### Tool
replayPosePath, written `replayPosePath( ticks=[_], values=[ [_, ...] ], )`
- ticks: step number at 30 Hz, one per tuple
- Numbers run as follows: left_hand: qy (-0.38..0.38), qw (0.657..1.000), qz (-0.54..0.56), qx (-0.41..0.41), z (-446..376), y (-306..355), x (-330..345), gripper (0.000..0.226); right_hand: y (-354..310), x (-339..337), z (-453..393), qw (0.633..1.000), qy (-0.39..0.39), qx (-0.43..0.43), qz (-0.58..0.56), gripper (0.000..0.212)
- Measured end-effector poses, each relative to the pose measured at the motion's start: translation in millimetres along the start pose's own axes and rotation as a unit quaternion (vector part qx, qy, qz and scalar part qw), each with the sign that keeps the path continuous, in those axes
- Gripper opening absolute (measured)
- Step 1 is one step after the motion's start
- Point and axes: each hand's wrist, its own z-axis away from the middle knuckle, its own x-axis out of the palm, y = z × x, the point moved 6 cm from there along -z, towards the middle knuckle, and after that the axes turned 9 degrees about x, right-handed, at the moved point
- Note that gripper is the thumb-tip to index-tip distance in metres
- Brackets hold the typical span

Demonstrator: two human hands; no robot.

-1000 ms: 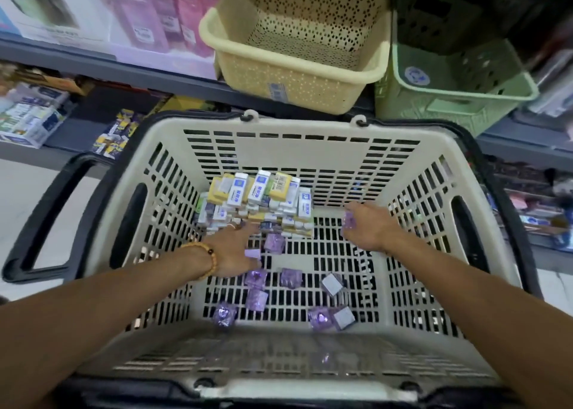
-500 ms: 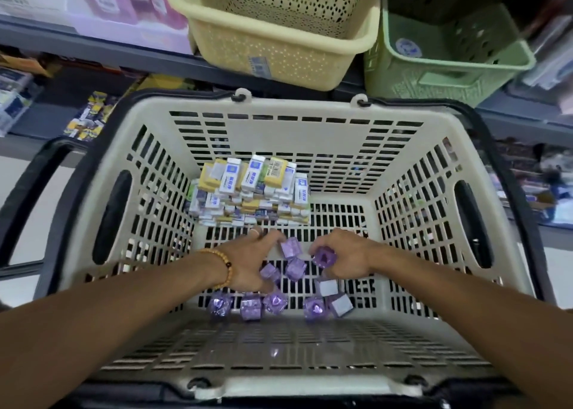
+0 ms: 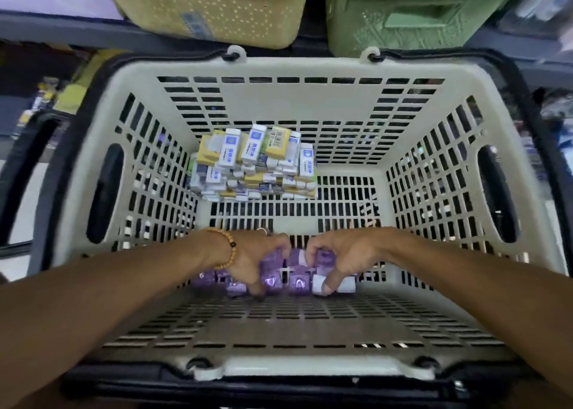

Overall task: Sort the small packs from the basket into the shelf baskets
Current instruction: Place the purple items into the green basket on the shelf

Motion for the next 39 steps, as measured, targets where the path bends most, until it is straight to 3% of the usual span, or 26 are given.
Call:
replayPosePath(
  ticks=[6, 13, 19, 27, 35, 39],
  values=[
    [-0.061, 0.992, 0.108, -0.004, 2, 10, 11, 0.055, 13, 7, 2, 1.0, 0.007, -0.004, -0.004, 0.04],
    [0.054, 0.984, 0.171, 0.016, -8, 35, 18, 0.038, 19, -10, 24, 1.0, 0.014, -0.011, -0.002, 0.04],
    [0.176, 0.97, 0.164, 0.042, -22, 50, 27, 0.033, 39, -55, 49, 0.989, 0.078, -0.032, -0.122, 0.049],
    [0.161, 0.949, 0.261, 0.077, -17, 63, 3, 0.035, 35, -76, 70, 0.969, 0.168, -0.089, -0.161, 0.049],
    [0.354, 0.856, 0.35, 0.14, 49, 77, -92, 0.028, 26, -117, 127, 0.893, 0.292, -0.179, -0.293, 0.037],
    [0.42, 0.787, 0.406, 0.2, 72, 98, -140, 0.03, 13, -155, 175, 0.837, 0.353, -0.241, -0.342, 0.055]
  ],
)
